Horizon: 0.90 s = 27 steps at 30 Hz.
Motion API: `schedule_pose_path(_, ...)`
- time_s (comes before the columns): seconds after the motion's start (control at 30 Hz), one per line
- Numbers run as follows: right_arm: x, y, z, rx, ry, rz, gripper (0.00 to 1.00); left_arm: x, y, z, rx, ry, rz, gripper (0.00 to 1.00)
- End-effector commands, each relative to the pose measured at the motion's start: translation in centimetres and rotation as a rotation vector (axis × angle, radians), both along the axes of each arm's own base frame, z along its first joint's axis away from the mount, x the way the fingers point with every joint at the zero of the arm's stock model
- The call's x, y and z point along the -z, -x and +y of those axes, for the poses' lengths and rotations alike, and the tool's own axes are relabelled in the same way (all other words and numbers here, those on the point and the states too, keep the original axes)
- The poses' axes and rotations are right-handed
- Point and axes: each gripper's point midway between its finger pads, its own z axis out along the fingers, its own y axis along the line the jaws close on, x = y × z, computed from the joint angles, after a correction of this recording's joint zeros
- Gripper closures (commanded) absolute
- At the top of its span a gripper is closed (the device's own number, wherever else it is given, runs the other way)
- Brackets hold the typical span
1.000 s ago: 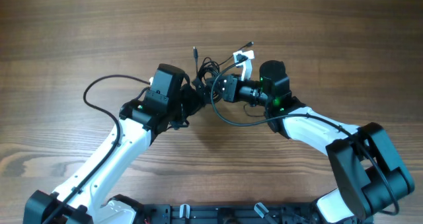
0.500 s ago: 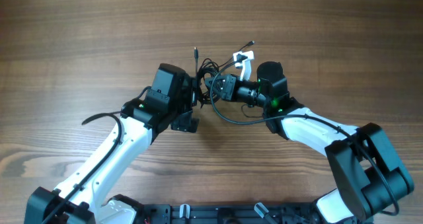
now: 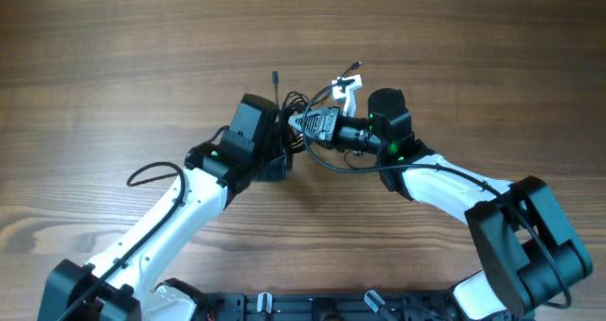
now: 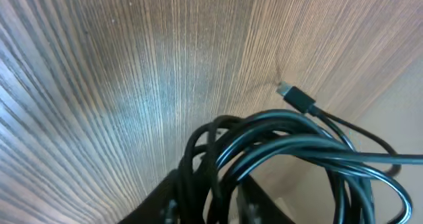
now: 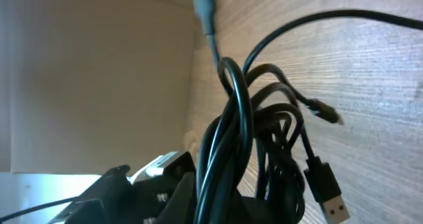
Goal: Untangle cables
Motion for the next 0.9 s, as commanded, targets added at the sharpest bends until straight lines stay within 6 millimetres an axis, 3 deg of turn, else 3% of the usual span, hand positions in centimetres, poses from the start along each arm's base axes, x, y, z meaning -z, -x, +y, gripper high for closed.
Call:
schedule_pose_path(0.0,-0.6,0.8,0.4,-0.042,-0.038,0.040,0.95,1.6,-0.4,1.0,-0.093,-0.038,0.038,0.96)
schedule_pose_path(0.03,-0.4,0.7,0.4,-0.043,-0.024,0.019,0.92,1.5,-0.8,1.5,-0.058,-0.088,-0.001,0.96)
schedule_pose_path(0.1,0.2,0.5,-0.2,-0.055,0.026,-0.059,0.73,1.5,-1.9,3.7,0.122,-0.281,-0.119,0.96)
schedule_pose_path(0.2,1.8,-0.6,-2.4,-0.031,0.103,-0.089,0.26,1.5,-3.0,6.2,0.506,-0.548,-0.261,0.96)
schedule_pose_path(0.23,2.8,-1.3,-4.2,-0.002,0.135,-0.064,0.13,1.4,-3.5,7.0,0.678,-0.653,-0.322,0.96)
schedule_pose_path(0.27,3.5,-1.8,-5.9,0.013,0.160,-0.054,0.10,1.3,-3.7,7.3,0.830,-0.736,-0.374,0.96)
schedule_pose_path(0.33,3.4,-1.6,-7.2,-0.052,0.163,-0.135,0.10,1.0,-3.7,5.9,1.121,-0.815,-0.503,0.96)
schedule_pose_path(0.4,2.7,-0.3,-7.1,-0.166,0.135,-0.246,0.14,0.9,-3.0,4.3,1.345,-0.825,-0.620,0.96)
schedule_pose_path(0.47,2.4,0.8,-6.9,-0.239,0.117,-0.305,0.17,1.1,-2.6,4.1,1.465,-0.853,-0.666,0.96)
schedule_pose_path(0.63,2.5,1.1,-6.8,-0.234,0.097,-0.234,0.16,1.0,-2.7,4.1,1.480,-0.867,-0.674,0.96)
schedule_pose_path(0.67,2.5,1.1,-6.8,-0.207,0.074,-0.136,0.03,0.9,-3.0,4.3,1.469,-0.887,-0.673,0.96)
schedule_pose_path(0.7,2.6,1.2,-6.8,-0.166,0.034,0.022,0.00,0.8,-3.5,4.7,1.439,-0.912,-0.661,0.96)
schedule_pose_path(0.77,2.6,1.3,-6.5,-0.130,0.001,0.173,0.00,0.4,-4.5,5.4,1.327,-0.940,-0.628,0.96)
schedule_pose_path(0.8,3.0,1.6,-5.6,-0.102,0.000,0.259,0.00,0.1,-4.8,5.3,1.278,-0.929,-0.630,0.96)
schedule_pose_path(0.87,3.2,2.3,-3.6,-0.136,0.044,0.177,0.01,-0.2,-5.2,5.3,1.251,-0.931,-0.638,0.96)
